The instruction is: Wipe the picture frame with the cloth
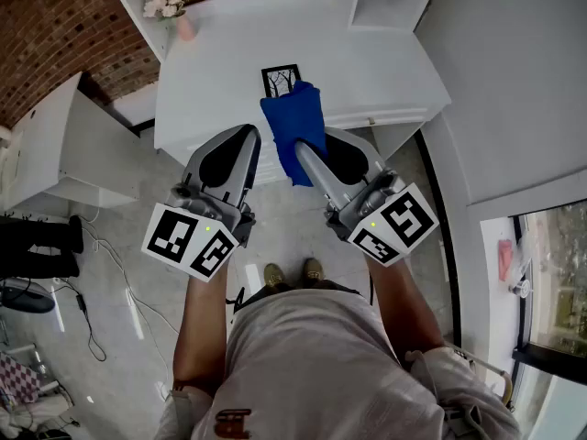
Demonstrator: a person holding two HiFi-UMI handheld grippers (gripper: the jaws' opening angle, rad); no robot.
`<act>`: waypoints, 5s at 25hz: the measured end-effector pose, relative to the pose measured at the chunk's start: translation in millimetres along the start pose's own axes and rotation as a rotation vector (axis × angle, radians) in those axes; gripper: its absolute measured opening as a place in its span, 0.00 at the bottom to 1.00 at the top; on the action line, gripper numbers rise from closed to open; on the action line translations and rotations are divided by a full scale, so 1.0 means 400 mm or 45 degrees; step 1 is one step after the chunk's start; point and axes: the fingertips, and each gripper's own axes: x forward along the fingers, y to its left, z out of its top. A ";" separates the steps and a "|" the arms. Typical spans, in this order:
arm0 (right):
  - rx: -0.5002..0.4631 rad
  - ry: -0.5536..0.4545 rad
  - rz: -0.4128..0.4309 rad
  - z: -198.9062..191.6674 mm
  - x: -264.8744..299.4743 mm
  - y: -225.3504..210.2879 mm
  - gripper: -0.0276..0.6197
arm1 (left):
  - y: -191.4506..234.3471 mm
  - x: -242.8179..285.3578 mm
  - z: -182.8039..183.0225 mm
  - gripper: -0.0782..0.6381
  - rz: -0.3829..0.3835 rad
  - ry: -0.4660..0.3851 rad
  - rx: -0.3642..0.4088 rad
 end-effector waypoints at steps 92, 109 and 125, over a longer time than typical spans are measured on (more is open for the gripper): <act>0.163 0.928 -0.407 -0.620 0.541 -0.686 0.15 | 0.717 0.502 -0.715 0.32 0.165 1.126 -0.420; 0.212 1.224 -0.267 -0.759 0.585 -0.715 0.15 | 0.727 0.519 -0.794 0.23 0.238 1.288 -0.413; 0.200 1.382 -0.281 -0.808 0.554 -0.759 0.15 | 0.728 0.520 -0.799 0.23 0.259 1.310 -0.341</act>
